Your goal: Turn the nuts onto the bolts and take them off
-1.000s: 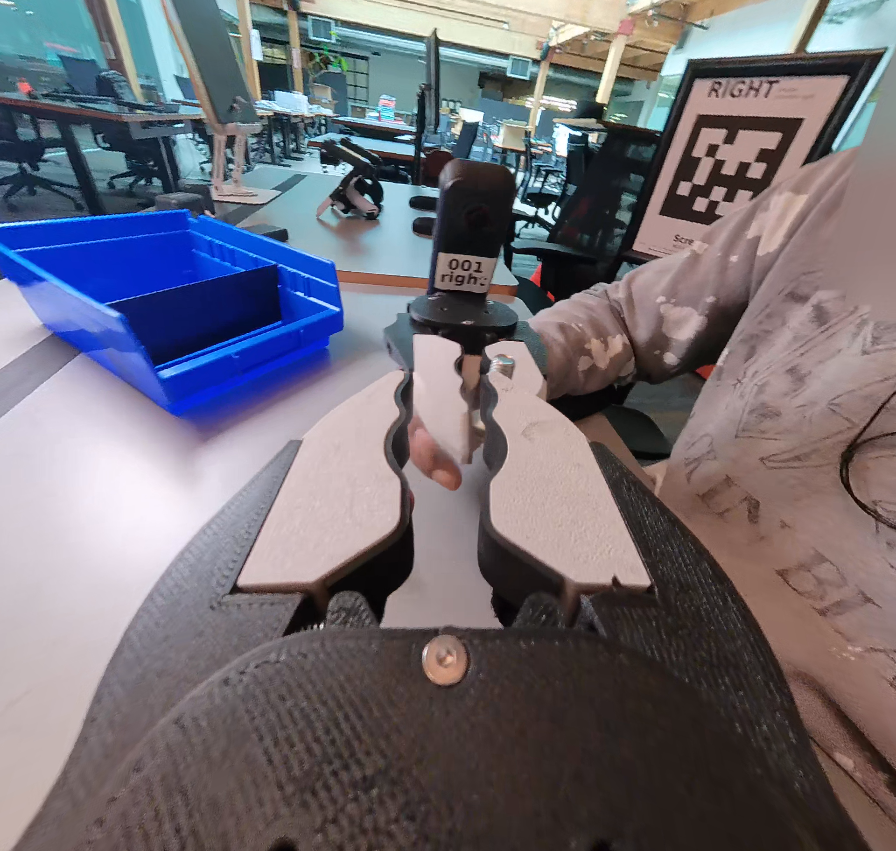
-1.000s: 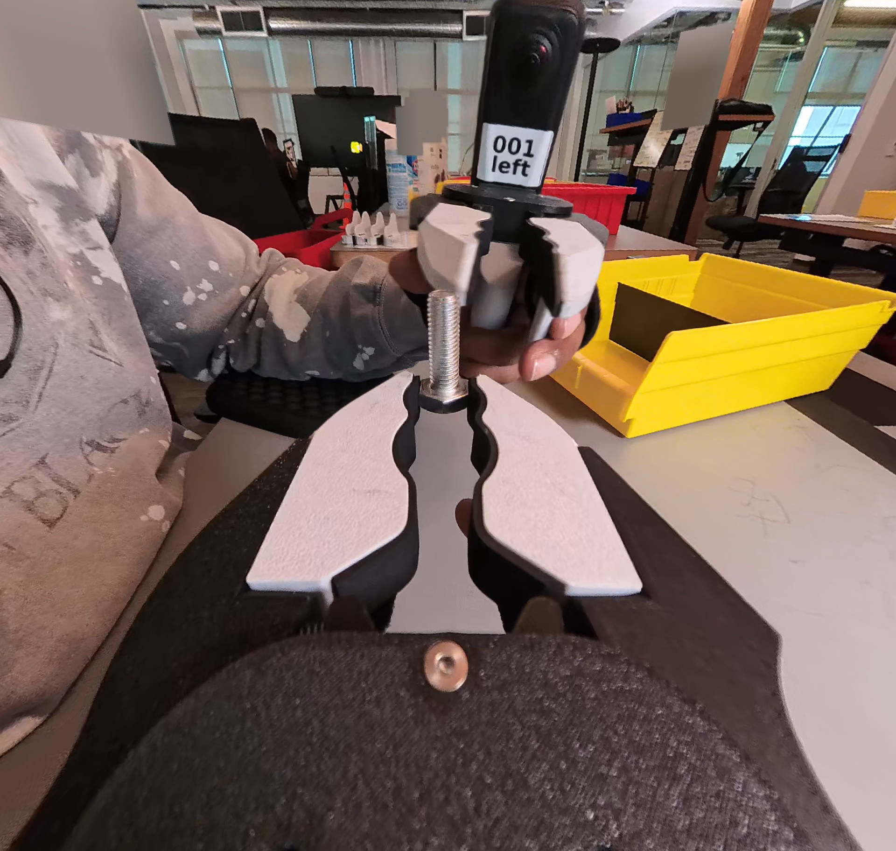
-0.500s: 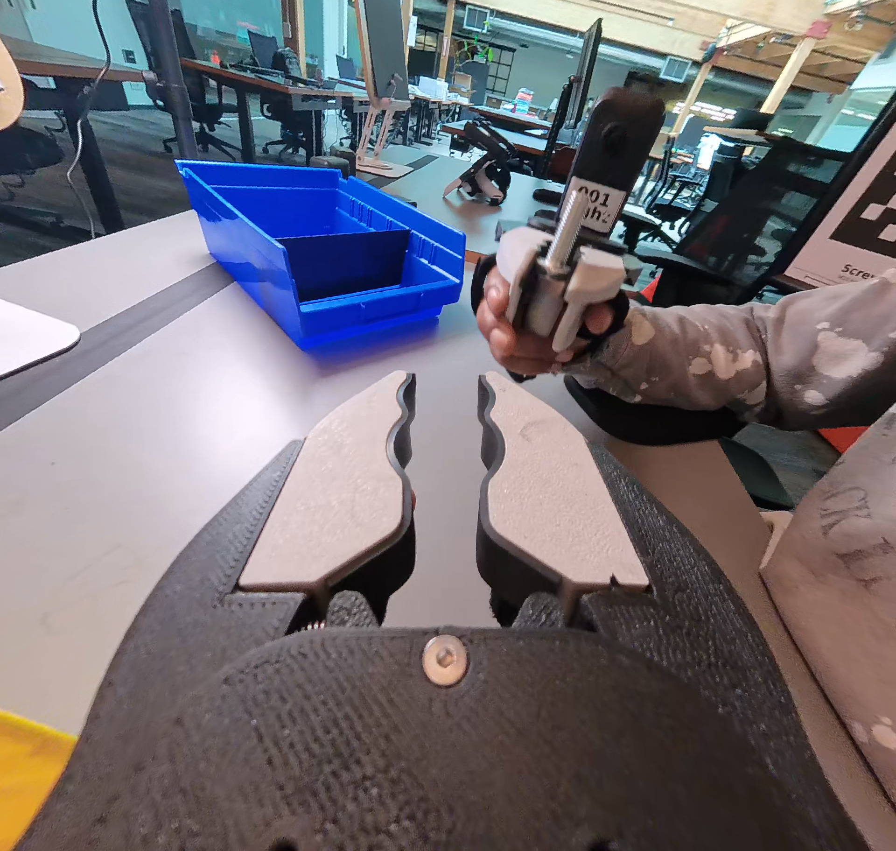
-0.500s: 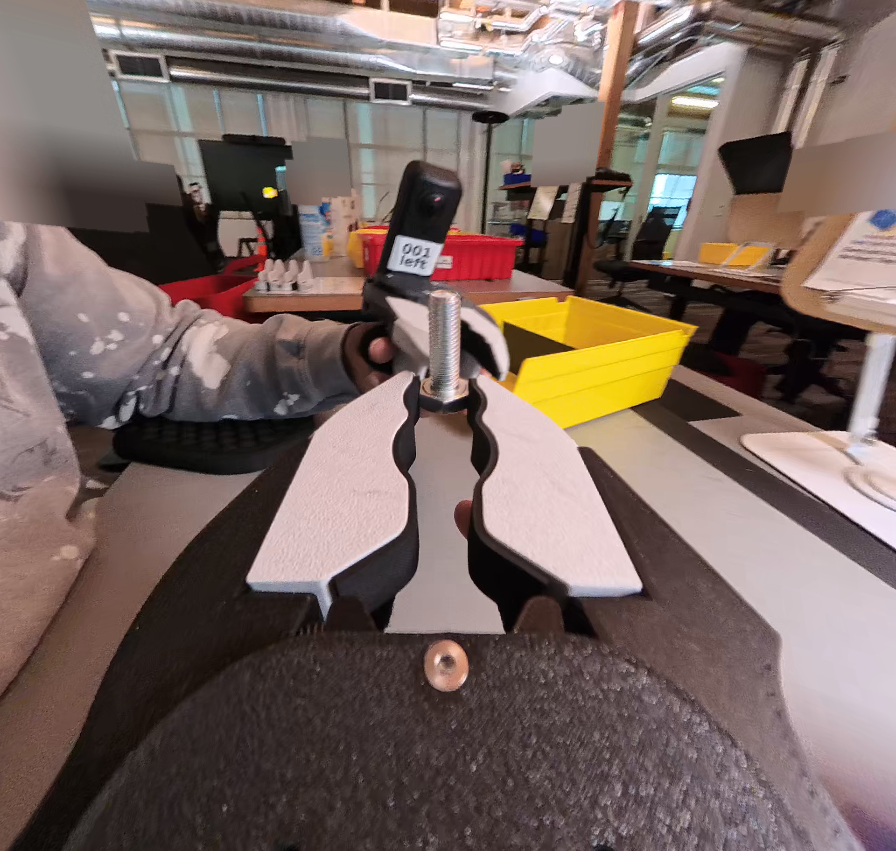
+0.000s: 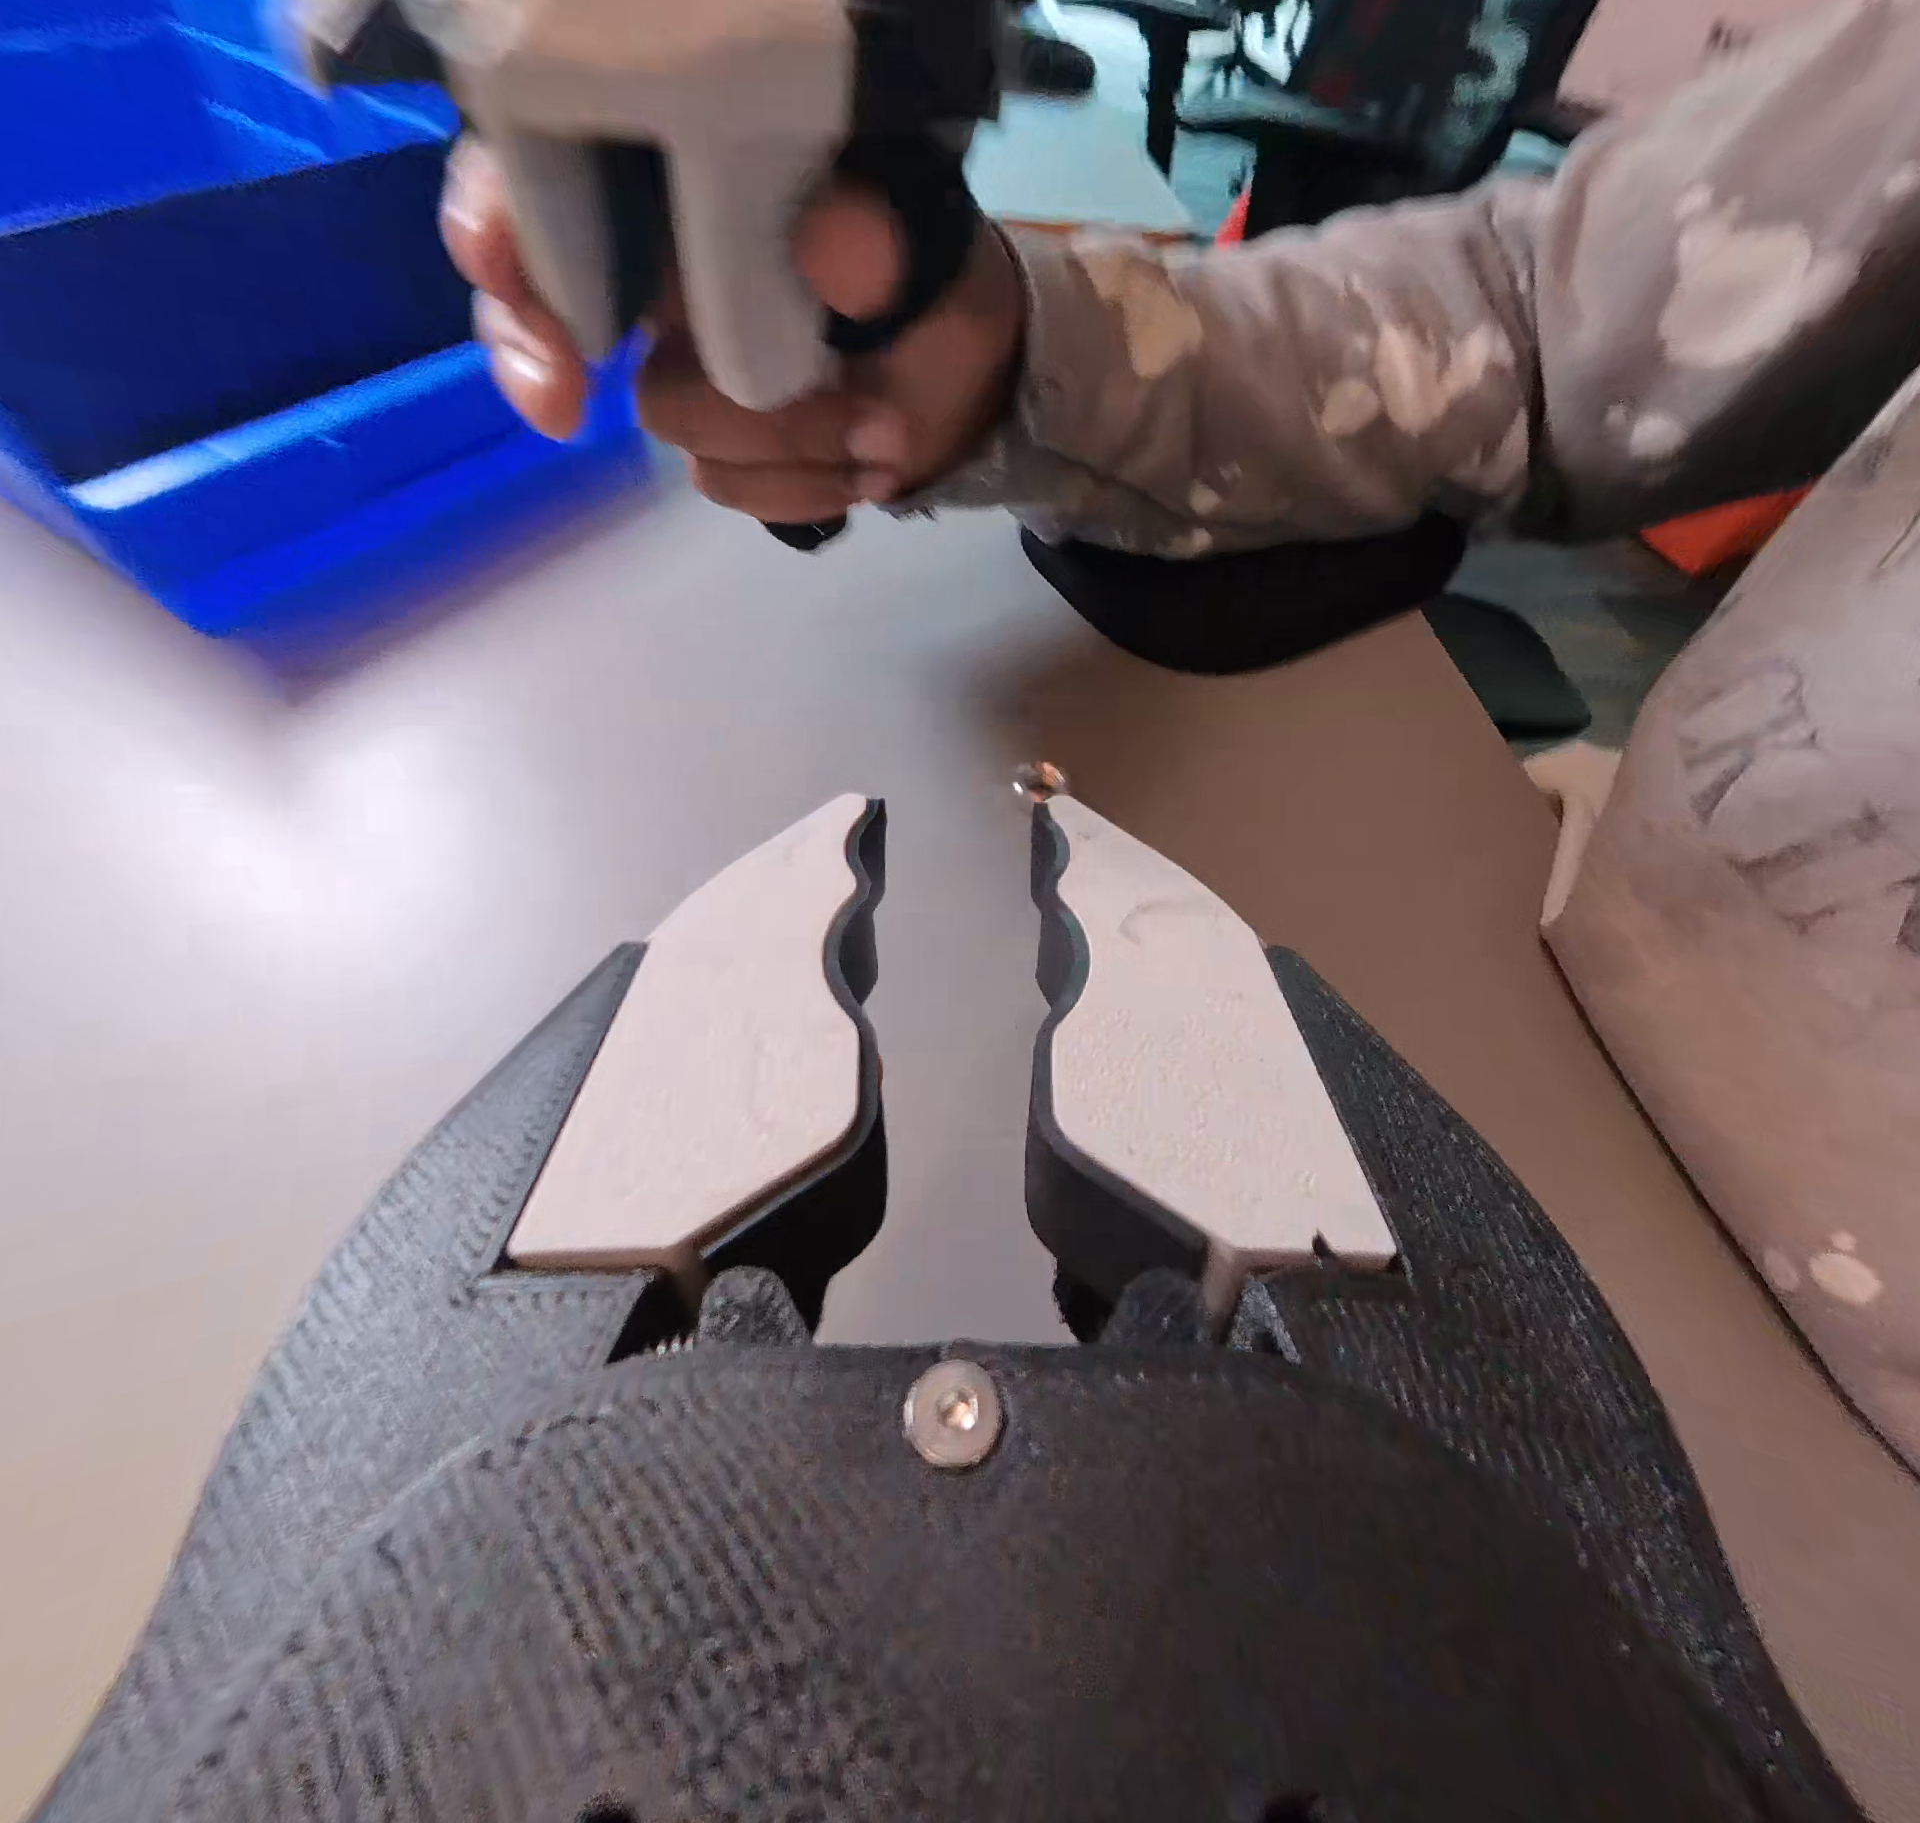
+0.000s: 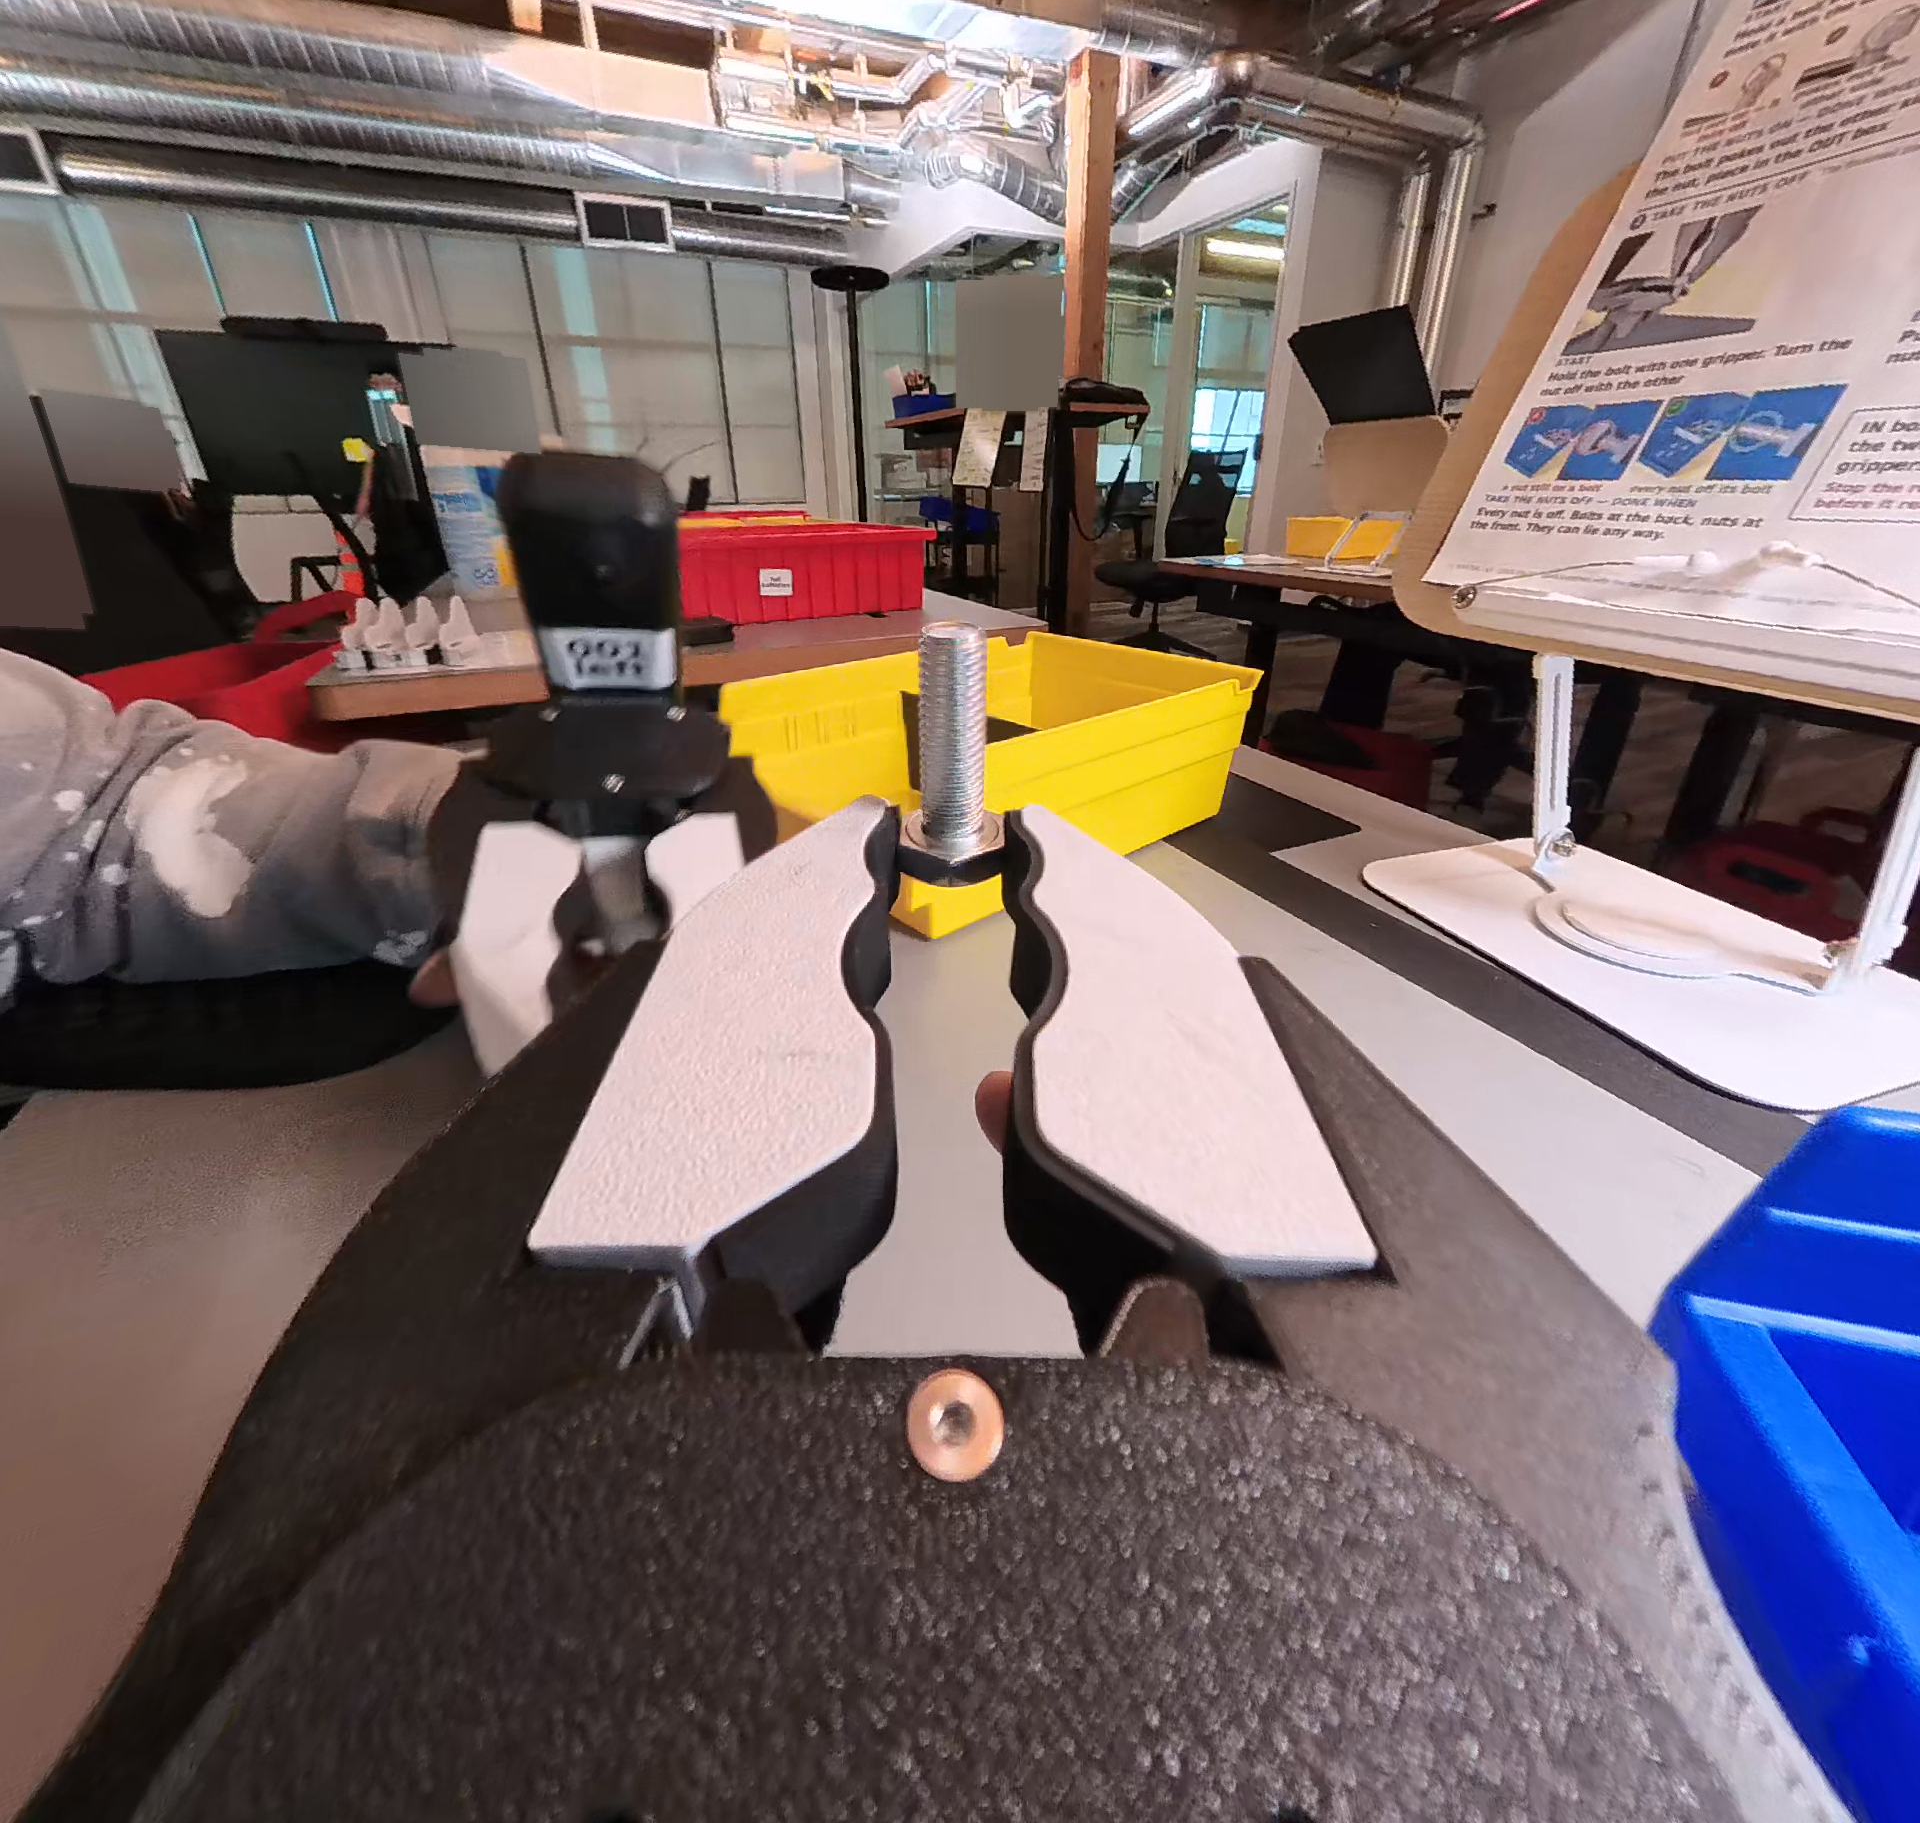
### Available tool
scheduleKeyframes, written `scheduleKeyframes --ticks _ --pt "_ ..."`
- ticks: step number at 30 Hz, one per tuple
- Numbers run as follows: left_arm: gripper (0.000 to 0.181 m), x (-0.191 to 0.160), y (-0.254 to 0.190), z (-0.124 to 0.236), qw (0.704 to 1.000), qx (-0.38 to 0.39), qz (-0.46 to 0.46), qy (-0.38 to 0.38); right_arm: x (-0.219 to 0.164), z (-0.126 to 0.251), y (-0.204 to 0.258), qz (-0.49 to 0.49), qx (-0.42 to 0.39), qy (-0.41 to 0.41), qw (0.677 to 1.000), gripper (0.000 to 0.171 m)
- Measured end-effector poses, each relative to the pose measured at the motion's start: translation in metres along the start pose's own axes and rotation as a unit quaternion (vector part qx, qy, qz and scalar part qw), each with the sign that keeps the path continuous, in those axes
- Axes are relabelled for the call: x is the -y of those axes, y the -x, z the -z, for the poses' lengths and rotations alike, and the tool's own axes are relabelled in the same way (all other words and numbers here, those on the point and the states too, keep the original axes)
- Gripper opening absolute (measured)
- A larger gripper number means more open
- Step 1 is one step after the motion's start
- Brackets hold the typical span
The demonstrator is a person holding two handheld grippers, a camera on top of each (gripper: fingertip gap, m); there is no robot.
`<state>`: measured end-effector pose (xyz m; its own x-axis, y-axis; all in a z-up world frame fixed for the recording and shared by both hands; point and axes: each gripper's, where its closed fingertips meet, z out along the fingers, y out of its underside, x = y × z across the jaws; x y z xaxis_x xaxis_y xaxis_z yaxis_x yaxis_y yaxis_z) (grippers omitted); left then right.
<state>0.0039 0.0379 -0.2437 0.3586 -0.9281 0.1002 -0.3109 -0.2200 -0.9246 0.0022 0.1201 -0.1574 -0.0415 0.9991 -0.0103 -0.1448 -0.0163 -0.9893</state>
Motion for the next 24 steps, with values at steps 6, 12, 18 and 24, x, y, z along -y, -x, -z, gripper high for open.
scheduleKeyframes --ticks 6,12,18,24 --pt "0.037 -0.035 -0.02 -0.051 0.992 0.0 -0.036 0.122 0.003 0.004 -0.01 -0.001 -0.021 -0.003 1.0 0.019" --pt "0.037 -0.035 -0.02 -0.083 0.985 0.01 -0.03 0.168 0.004 0.008 -0.02 -0.003 -0.042 -0.006 0.999 0.019" --pt "0.028 -0.043 -0.017 -0.099 0.978 0.026 -0.043 0.201 0.003 0.012 -0.028 -0.008 -0.055 -0.007 0.998 0.018" --pt "0.018 -0.043 -0.011 -0.1 0.976 0.044 -0.065 0.205 -0.005 0.008 -0.027 -0.009 -0.053 0.005 0.999 0.018"
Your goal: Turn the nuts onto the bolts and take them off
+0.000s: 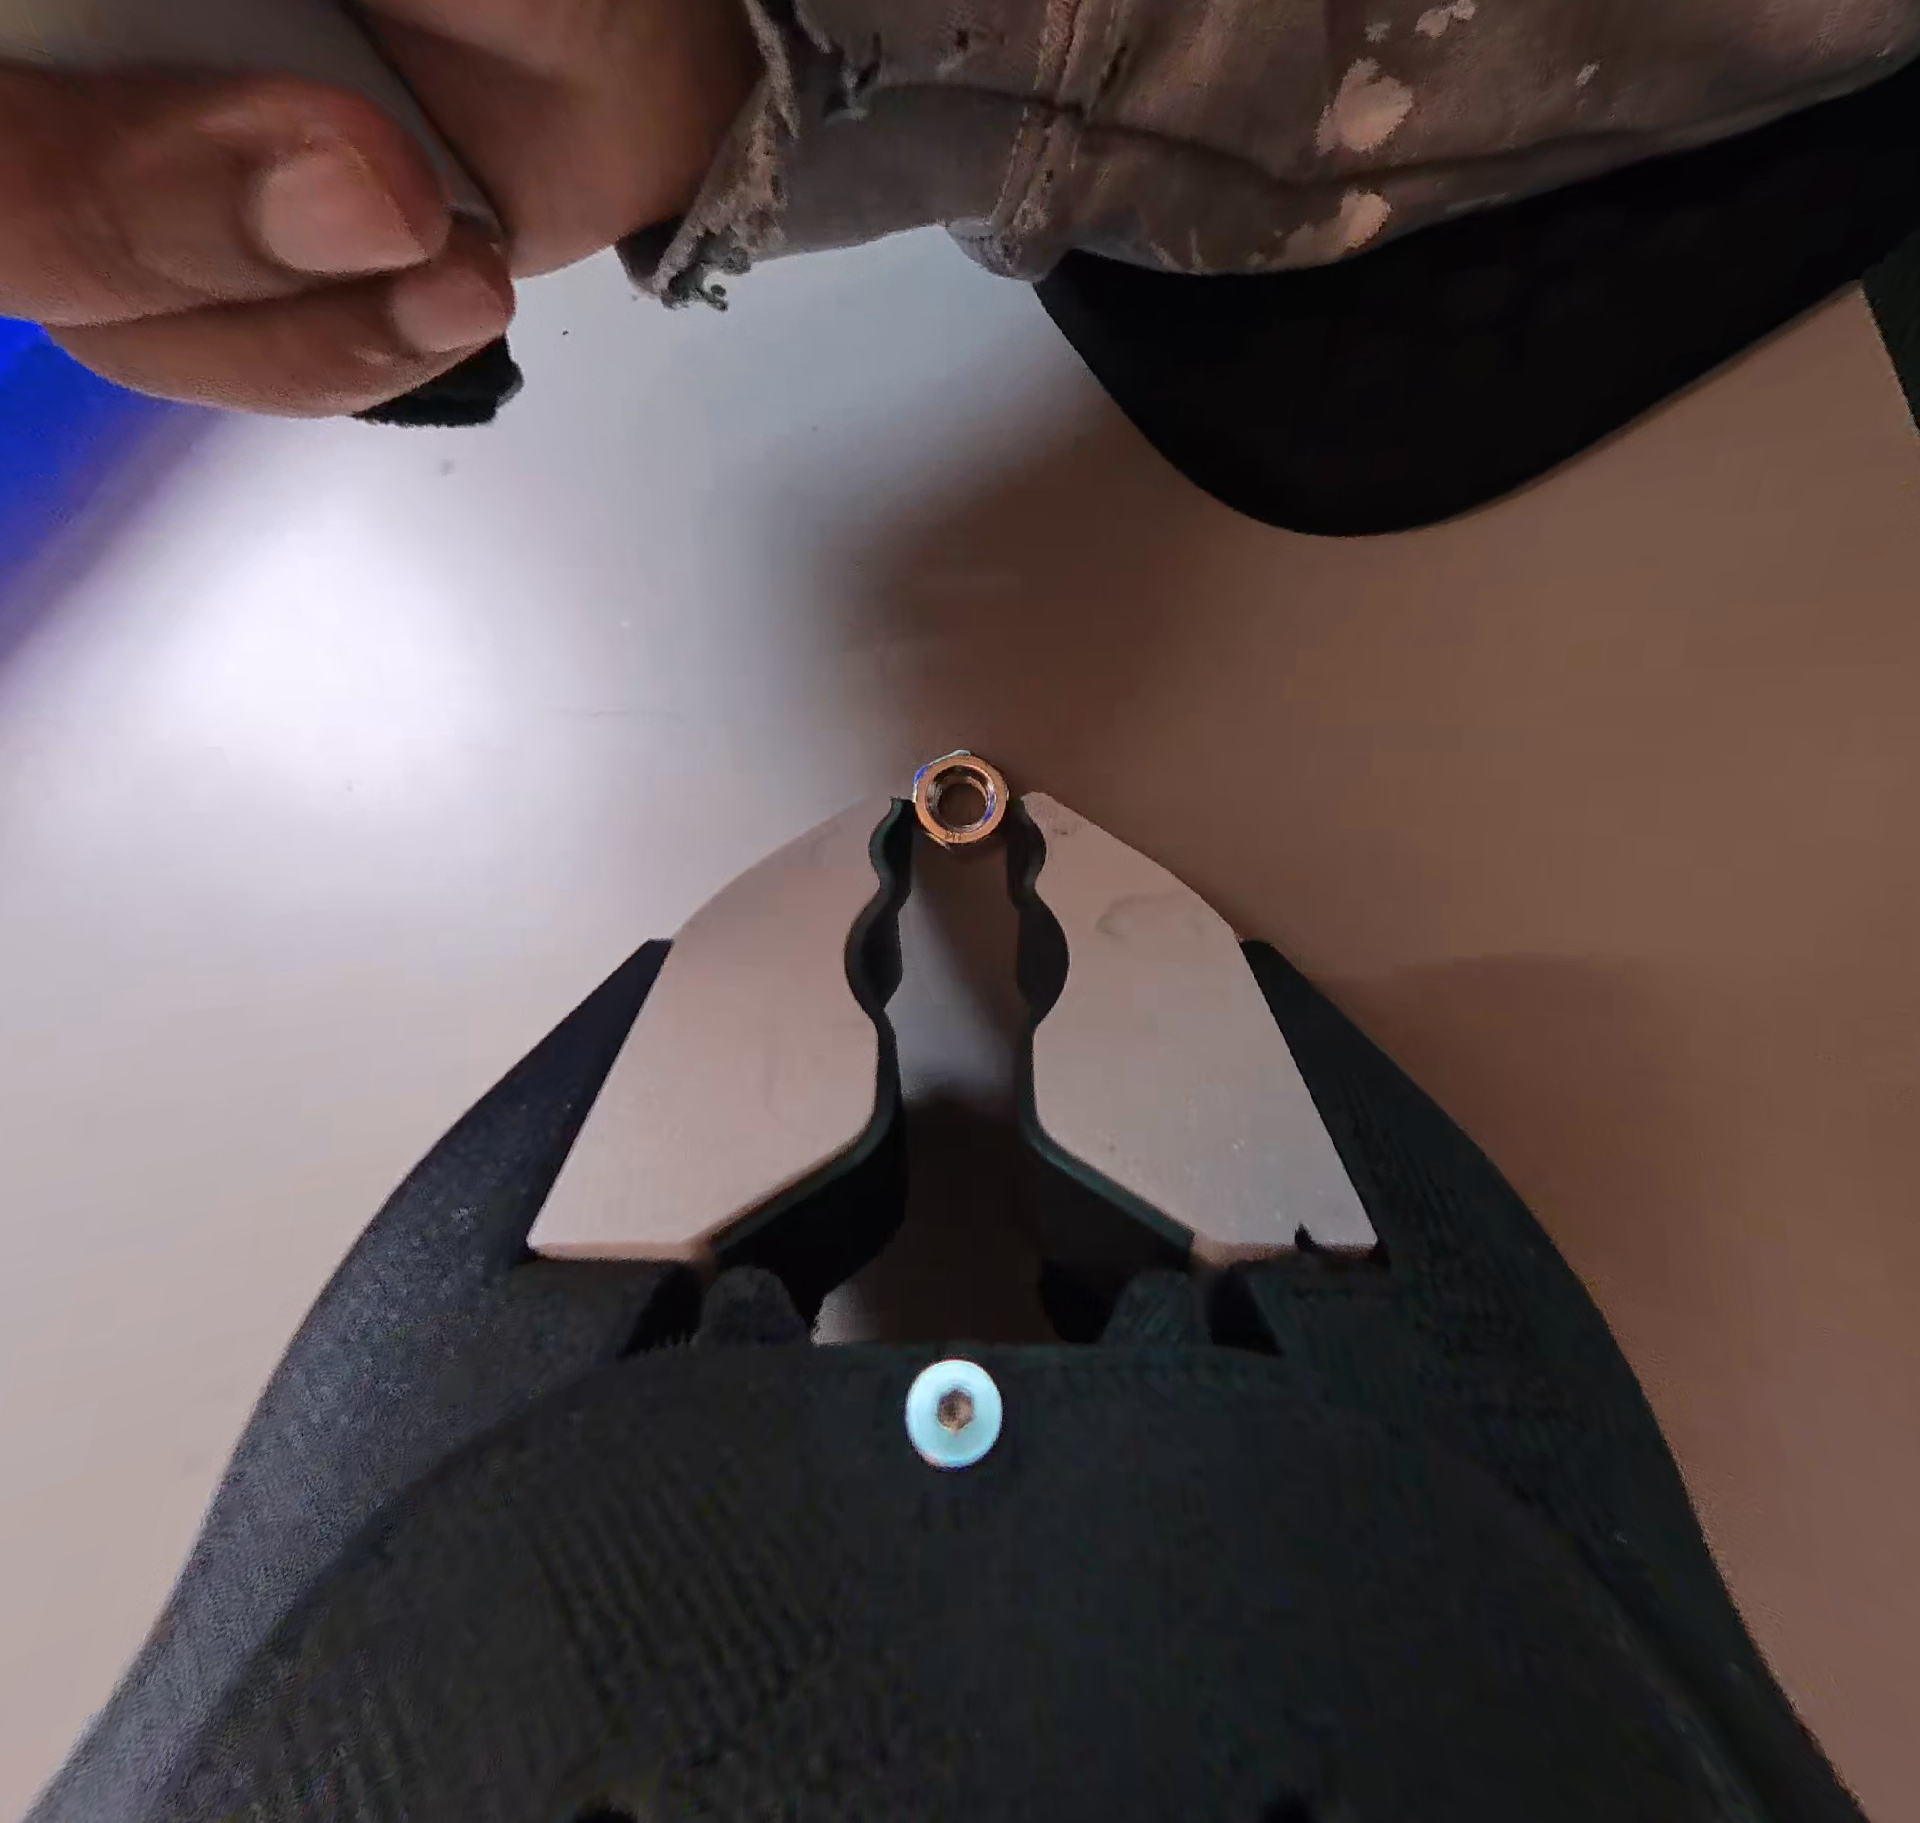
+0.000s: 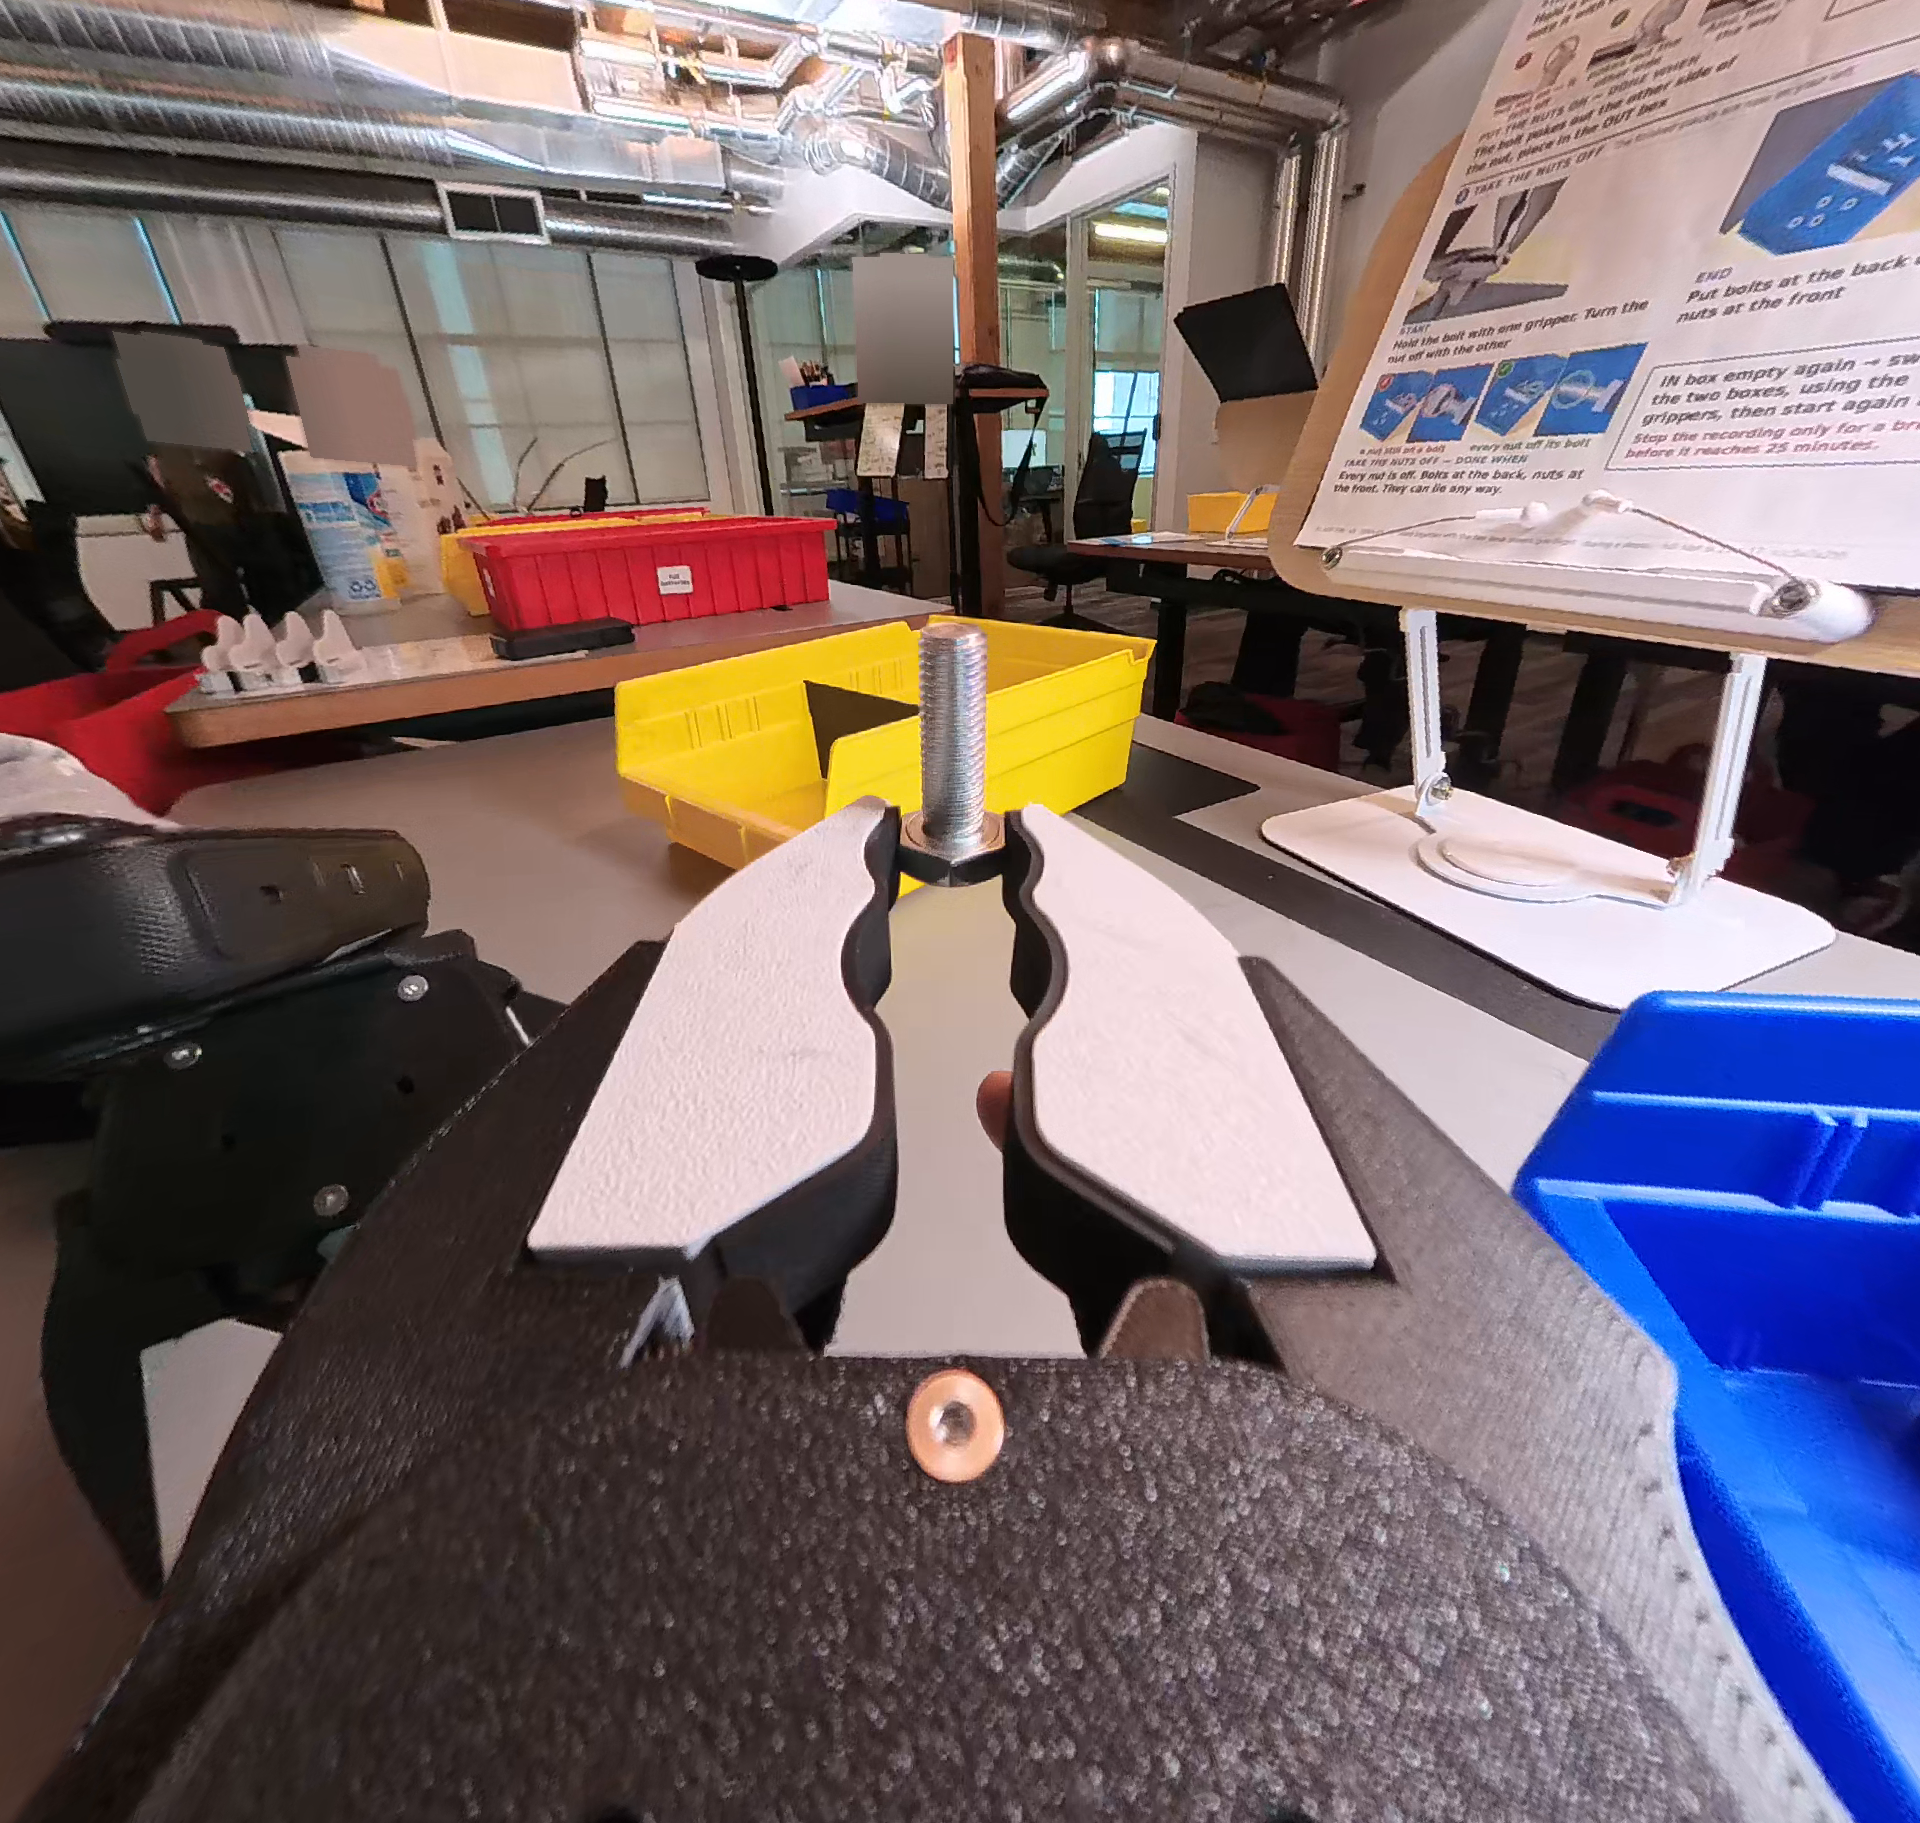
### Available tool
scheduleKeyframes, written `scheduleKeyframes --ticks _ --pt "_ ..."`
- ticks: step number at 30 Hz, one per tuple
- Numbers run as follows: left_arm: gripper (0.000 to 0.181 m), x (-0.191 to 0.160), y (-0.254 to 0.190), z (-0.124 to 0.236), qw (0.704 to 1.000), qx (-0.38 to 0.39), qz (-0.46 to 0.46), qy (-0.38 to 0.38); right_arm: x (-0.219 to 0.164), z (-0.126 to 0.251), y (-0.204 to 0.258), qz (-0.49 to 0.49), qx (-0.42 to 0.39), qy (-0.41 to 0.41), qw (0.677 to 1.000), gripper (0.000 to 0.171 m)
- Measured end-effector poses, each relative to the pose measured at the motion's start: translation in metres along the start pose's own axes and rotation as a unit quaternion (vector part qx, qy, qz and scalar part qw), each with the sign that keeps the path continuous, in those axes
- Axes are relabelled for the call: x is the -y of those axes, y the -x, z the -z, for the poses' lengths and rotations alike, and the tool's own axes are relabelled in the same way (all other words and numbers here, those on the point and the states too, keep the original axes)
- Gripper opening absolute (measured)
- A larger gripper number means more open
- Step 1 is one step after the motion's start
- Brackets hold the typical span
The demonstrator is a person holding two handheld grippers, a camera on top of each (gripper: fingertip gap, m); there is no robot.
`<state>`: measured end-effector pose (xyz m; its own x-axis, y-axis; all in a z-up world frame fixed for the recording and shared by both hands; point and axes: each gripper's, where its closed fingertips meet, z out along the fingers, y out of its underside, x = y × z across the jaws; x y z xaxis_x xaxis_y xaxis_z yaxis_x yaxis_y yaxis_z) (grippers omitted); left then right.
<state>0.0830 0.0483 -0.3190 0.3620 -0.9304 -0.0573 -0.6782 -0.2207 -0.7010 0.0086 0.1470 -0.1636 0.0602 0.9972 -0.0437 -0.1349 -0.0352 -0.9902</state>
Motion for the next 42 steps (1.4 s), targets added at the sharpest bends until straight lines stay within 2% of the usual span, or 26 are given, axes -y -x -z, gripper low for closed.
scheduleKeyframes --ticks 3,5,11,15,18,25,42 --pt "0.018 -0.003 0.002 0.009 1.0 -0.003 -0.004 -0.006 -0.004 -0.001 0.001 0.0 0.003 0.007 1.0 0.019" --pt "0.018 0.001 0.008 0.027 0.999 -0.013 -0.001 -0.029 -0.004 -0.001 0.002 0.003 0.004 0.009 1.0 0.019" --pt "0.018 0.008 0.059 0.121 0.997 0.01 0.036 -0.063 -0.008 -0.005 0.008 -0.001 0.014 0.015 1.0 0.018" --pt "0.018 0.02 0.071 0.178 0.996 0.004 0.031 -0.082 -0.026 -0.017 0.025 -0.01 0.038 0.041 0.998 0.018" --pt "0.018 0.026 0.064 0.199 0.997 -0.015 0.011 -0.078 -0.043 -0.031 0.051 -0.013 0.069 0.07 0.995 0.018" --pt "0.018 0.018 0.057 0.193 0.998 -0.024 0.006 -0.059 -0.055 -0.059 0.108 -0.015 0.122 0.095 0.988 0.019" --pt "0.018 0.012 0.048 0.181 0.999 -0.026 -0.002 -0.033 -0.065 -0.058 0.111 -0.005 0.114 0.112 0.987 0.018"
